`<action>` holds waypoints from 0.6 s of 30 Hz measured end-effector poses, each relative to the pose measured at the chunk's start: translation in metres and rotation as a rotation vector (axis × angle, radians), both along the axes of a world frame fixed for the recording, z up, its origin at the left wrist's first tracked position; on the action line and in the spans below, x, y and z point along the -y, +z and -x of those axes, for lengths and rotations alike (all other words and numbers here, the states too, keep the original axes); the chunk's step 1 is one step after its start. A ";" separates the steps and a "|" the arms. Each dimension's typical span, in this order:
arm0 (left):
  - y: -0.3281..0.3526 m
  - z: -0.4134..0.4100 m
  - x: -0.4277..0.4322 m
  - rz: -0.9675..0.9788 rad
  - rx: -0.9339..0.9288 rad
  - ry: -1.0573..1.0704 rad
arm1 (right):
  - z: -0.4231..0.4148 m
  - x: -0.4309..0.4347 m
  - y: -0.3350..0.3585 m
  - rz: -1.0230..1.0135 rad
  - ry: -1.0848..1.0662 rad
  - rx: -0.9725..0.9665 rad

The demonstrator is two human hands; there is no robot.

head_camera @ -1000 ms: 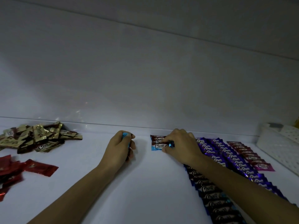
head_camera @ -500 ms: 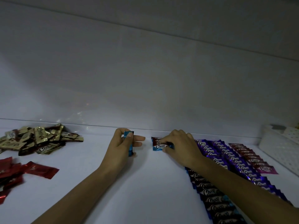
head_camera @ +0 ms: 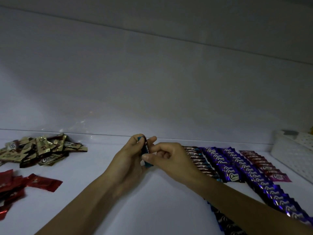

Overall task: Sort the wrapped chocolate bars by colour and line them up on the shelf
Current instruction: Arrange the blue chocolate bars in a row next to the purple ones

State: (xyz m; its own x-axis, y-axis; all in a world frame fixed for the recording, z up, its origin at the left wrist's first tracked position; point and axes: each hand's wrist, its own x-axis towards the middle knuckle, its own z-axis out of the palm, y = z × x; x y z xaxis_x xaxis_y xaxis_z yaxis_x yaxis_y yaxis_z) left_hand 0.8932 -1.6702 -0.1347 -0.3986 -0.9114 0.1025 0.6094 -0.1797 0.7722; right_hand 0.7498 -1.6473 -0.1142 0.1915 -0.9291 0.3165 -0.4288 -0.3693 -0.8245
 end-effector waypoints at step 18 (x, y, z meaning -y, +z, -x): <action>-0.020 0.003 0.001 0.179 0.647 0.383 | 0.049 0.004 0.009 -0.175 -0.228 0.087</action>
